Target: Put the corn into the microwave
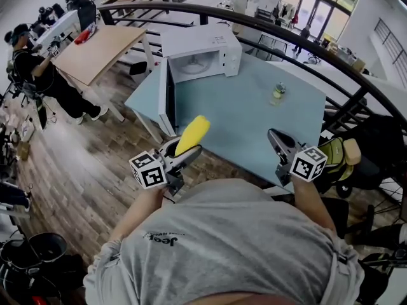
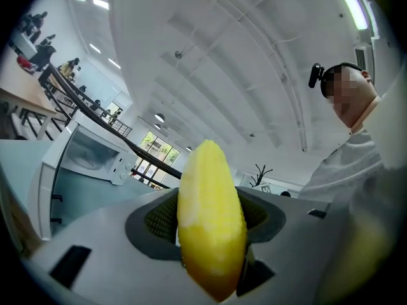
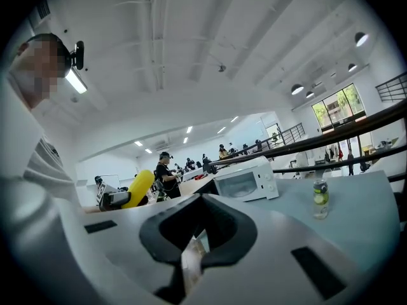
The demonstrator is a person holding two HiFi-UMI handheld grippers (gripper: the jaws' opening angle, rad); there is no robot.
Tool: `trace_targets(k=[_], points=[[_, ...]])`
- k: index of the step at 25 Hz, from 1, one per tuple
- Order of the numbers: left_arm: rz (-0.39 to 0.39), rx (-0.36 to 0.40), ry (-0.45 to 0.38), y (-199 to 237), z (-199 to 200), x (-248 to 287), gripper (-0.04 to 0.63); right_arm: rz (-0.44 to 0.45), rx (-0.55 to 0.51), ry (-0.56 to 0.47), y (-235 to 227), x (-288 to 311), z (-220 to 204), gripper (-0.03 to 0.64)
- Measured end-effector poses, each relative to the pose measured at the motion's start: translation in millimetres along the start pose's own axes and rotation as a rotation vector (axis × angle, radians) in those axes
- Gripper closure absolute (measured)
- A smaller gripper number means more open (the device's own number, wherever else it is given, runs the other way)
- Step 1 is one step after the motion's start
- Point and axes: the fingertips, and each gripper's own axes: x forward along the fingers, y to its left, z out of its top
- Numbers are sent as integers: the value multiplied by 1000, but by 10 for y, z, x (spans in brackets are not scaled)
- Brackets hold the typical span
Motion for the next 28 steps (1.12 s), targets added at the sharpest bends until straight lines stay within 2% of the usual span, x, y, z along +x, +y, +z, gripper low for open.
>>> trace_targets(k=[6,11,21,28], points=[[16,-16,4,198,40,193,350,10,-1,6,-262,201,118,599],[55,-12,11,351,71,569,350,51,-3,7,-618,301,252,599],[251,-59,-17,756,104,1645,350,203,5,40,-1717,530,517,600],[342,-38,-7,1205,89,2244,350,288,-33,91,-2130,987,505,599]])
